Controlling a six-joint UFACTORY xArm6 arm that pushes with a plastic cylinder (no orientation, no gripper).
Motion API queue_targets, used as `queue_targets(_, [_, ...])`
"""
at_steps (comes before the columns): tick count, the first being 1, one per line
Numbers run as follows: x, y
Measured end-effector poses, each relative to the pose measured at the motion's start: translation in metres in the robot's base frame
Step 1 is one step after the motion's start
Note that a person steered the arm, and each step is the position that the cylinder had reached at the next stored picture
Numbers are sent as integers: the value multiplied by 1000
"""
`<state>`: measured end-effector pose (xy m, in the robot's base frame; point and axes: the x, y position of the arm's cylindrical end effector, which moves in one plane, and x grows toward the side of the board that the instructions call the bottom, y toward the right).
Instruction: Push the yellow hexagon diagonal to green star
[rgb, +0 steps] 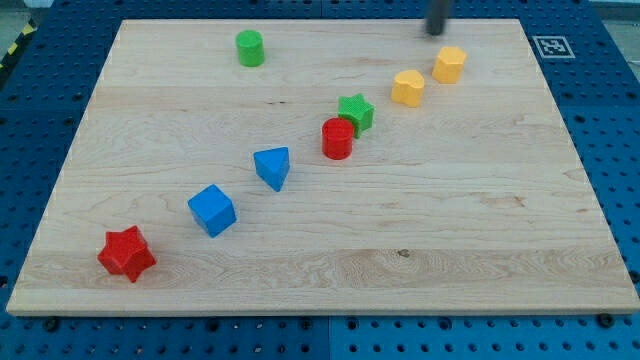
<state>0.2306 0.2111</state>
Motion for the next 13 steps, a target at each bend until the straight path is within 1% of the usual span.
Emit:
queue_targets(1, [67, 55])
queue_targets(2, [81, 54])
queue_targets(4, [79, -9])
queue_targets(5, [56, -31])
queue_targets(6, [49, -45])
queue_targets(8, [52, -59])
queue_targets(9, [52, -79])
queue_targets(11, [52, -138])
queue_targets(12, [60, -143])
queue_targets(13, [79, -139])
